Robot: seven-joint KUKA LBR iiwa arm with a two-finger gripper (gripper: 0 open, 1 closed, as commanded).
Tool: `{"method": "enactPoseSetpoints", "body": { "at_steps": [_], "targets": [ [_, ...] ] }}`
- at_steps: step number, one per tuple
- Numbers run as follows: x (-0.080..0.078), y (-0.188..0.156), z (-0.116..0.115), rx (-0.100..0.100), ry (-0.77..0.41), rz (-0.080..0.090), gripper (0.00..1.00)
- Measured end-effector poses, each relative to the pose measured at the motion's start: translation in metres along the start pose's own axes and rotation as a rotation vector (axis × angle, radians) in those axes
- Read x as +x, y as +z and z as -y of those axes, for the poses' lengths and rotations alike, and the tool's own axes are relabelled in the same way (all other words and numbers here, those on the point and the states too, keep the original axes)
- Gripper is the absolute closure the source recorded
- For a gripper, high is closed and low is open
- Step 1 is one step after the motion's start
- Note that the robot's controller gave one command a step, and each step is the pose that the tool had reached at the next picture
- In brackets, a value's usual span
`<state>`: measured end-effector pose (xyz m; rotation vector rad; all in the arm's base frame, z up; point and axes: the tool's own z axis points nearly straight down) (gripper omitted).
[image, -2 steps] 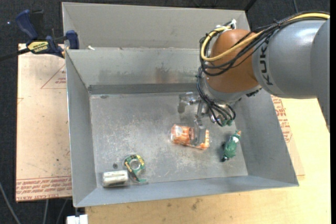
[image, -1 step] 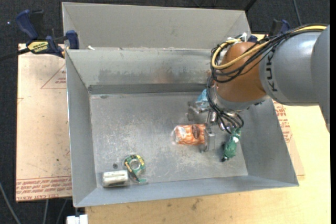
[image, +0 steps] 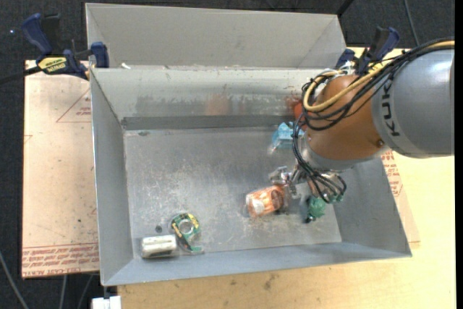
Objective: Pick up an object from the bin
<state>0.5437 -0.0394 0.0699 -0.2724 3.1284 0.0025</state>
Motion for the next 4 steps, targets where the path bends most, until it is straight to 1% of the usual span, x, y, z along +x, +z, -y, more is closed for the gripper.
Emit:
{"method": "enactPoseSetpoints", "body": {
  "at_steps": [1, 2, 3, 4],
  "targets": [
    [0.0, 0.0, 0.0, 0.0, 0.0, 0.0, 1.0],
    [0.014, -0.051, 0.002, -0.002, -0.011, -0.007, 1.0],
    [0.002, -0.113, 0.002, 0.0, -0.005, -0.002, 1.0],
    [-0.001, -0.105, -0.011, 0.005, -0.012, 0.016, 1.0]
  ]
}}
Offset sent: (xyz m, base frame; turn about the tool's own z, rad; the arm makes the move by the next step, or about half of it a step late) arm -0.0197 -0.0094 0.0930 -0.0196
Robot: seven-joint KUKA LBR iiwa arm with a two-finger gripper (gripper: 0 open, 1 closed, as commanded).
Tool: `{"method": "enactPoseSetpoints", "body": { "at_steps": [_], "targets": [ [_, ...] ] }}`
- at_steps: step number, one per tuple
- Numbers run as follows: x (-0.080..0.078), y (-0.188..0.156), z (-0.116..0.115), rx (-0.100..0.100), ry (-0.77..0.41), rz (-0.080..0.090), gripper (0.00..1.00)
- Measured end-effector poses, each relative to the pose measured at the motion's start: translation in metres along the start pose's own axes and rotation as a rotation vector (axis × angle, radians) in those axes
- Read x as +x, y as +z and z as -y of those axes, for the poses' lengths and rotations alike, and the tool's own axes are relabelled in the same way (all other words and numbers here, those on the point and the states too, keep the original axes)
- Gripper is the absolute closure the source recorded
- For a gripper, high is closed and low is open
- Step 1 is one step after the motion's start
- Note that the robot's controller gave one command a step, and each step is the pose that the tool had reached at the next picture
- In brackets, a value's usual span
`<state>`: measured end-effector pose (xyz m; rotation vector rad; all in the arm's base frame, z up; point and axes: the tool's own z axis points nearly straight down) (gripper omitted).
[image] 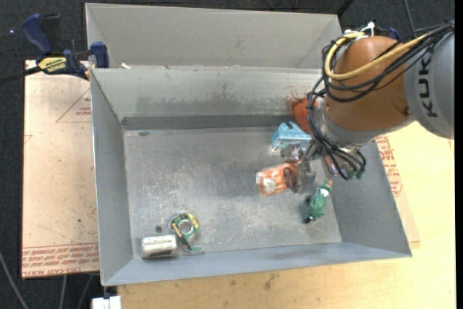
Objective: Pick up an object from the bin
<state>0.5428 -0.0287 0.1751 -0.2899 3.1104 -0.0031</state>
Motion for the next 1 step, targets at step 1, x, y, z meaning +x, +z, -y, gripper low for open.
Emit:
{"method": "enactPoseSetpoints", "body": {
  "at_steps": [1],
  "targets": [
    [0.0084, 0.0264, -0.0124, -0.007, -0.023, -0.024, 1.0]
  ]
}}
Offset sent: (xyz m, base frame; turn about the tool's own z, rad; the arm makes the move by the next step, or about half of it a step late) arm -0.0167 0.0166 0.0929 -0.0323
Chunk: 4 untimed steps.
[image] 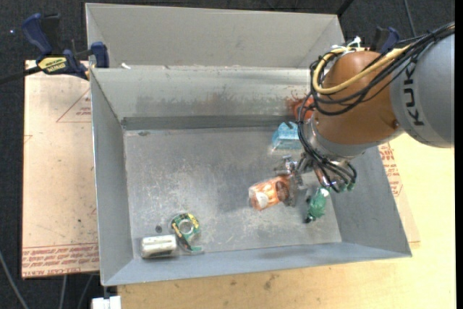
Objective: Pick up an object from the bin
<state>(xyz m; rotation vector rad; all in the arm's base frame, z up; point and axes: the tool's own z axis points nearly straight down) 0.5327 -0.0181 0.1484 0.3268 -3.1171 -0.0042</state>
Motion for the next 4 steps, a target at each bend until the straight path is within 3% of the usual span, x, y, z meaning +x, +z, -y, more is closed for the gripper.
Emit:
{"method": "enactPoseSetpoints", "body": {
  "at_steps": [1, 2, 3, 4],
  "targets": [
    [0.002, -0.057, -0.004, 0.001, -0.004, 0.004, 1.0],
    [-0.012, 0.078, 0.029, 0.001, -0.022, 0.003, 1.0],
    [-0.014, 0.074, 0.029, 0.002, -0.022, 0.008, 1.0],
    [-0.003, -0.066, 0.016, 0.003, -0.034, 0.011, 1.0]
  ]
}}
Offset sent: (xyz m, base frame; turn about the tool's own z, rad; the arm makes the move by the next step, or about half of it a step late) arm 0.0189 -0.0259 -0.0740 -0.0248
